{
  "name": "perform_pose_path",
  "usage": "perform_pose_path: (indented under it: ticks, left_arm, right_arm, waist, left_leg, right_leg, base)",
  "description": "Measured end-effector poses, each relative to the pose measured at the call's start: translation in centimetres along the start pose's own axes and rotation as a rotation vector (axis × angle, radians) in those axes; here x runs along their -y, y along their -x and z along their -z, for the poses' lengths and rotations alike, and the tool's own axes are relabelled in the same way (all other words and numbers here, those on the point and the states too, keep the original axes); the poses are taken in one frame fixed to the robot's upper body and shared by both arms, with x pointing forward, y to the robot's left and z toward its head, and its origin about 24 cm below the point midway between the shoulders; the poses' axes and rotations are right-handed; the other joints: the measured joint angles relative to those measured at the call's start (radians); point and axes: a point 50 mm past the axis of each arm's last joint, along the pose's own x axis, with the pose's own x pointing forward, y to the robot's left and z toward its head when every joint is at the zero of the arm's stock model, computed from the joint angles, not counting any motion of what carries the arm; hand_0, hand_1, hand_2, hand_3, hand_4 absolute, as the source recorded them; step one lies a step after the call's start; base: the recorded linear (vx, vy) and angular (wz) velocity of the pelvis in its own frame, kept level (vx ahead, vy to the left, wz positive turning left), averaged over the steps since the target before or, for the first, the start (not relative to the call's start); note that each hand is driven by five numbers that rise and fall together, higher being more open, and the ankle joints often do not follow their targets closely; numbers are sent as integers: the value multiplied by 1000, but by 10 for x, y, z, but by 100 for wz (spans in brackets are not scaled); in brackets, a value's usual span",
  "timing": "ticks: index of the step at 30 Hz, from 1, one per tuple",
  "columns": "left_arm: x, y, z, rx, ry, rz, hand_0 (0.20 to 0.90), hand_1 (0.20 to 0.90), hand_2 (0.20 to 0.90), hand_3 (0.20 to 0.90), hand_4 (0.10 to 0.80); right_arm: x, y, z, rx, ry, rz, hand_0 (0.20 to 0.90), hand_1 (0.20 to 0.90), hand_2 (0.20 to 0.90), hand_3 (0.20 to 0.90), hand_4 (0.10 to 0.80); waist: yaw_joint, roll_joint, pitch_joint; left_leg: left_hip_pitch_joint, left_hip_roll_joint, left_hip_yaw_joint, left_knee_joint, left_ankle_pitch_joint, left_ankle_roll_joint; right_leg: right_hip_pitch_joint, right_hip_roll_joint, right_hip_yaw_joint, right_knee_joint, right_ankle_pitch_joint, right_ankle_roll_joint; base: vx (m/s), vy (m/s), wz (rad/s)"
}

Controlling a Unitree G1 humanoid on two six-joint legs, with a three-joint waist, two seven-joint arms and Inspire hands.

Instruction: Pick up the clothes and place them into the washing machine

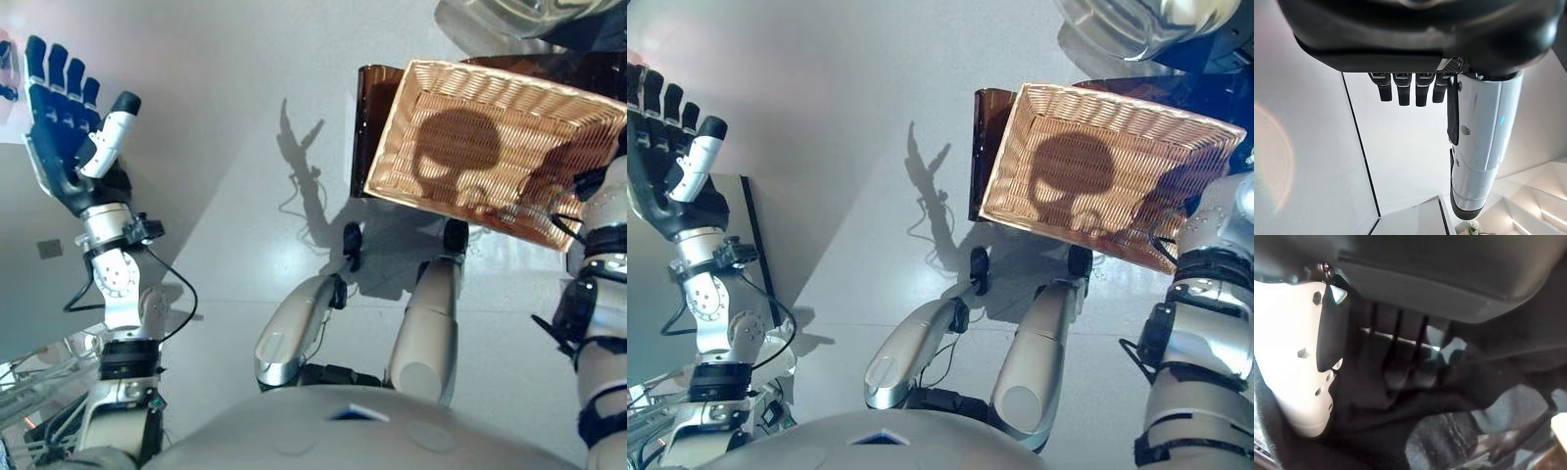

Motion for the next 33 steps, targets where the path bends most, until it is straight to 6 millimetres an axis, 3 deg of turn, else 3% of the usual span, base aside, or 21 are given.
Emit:
perform_pose_path:
  ticks: [8,12,17,20,23,25,28,33]
  left_arm:
    - [6,-3,0,7,13,10,900,900,900,900,800]
    - [8,-7,-5,35,28,-11,900,900,900,900,800]
    - [9,-7,-5,34,34,-16,900,900,900,900,800]
    - [8,-6,-5,34,38,-30,900,900,900,900,800]
    - [1,-4,-4,35,43,-82,900,900,900,900,800]
    - [0,-6,-6,43,48,-91,900,900,900,900,800]
    - [2,-9,-8,56,53,-82,900,900,900,900,800]
    - [-11,-5,-10,57,32,-130,900,900,900,900,800]
  right_arm:
    - [-5,13,12,-48,-77,15,200,200,200,200,300]
    - [-17,20,6,-16,-147,-40,200,200,200,200,300]
    - [-25,51,34,-130,-187,-64,200,200,200,200,300]
    - [-7,59,52,-243,-283,97,200,200,200,200,300]
    - [26,72,76,-323,-269,216,200,200,200,200,300]
    - [42,73,82,-342,-266,270,200,200,200,200,300]
    - [40,77,83,-345,-266,229,200,200,200,200,300]
    - [41,70,75,-322,-315,271,200,200,200,200,300]
  waist:
    - [-1,-10,8]
    - [3,-16,10]
    - [-10,-51,33]
    - [-26,-53,33]
    - [-58,-60,32]
    - [-78,-61,32]
    - [-89,-61,27]
    - [-66,-53,1]
  left_leg:
    - [-9,12,-3,54,-28,-28]
    - [-126,32,6,200,-85,-44]
    - [-158,80,13,325,-151,-67]
    - [-157,88,12,340,-164,-69]
    - [-157,98,13,353,-176,-78]
    - [-155,98,16,351,-177,-77]
    - [-152,97,18,337,-176,-78]
    - [-137,94,42,285,-159,-77]
  right_leg:
    - [-27,15,-2,89,-53,-26]
    - [-108,45,5,160,-62,-45]
    - [-121,95,3,223,-84,-75]
    - [-120,107,6,229,-87,-79]
    - [-119,121,14,229,-86,-79]
    - [-120,118,19,226,-85,-78]
    - [-123,120,24,220,-83,-76]
    - [-137,122,44,205,-76,-77]
  base:
    - [-47,-41,2]
    - [-64,-76,-1]
    - [-26,-20,-20]
    - [-6,35,-12]
    - [-3,58,-15]
    - [1,66,-10]
    - [39,93,-5]
    - [43,46,-6]
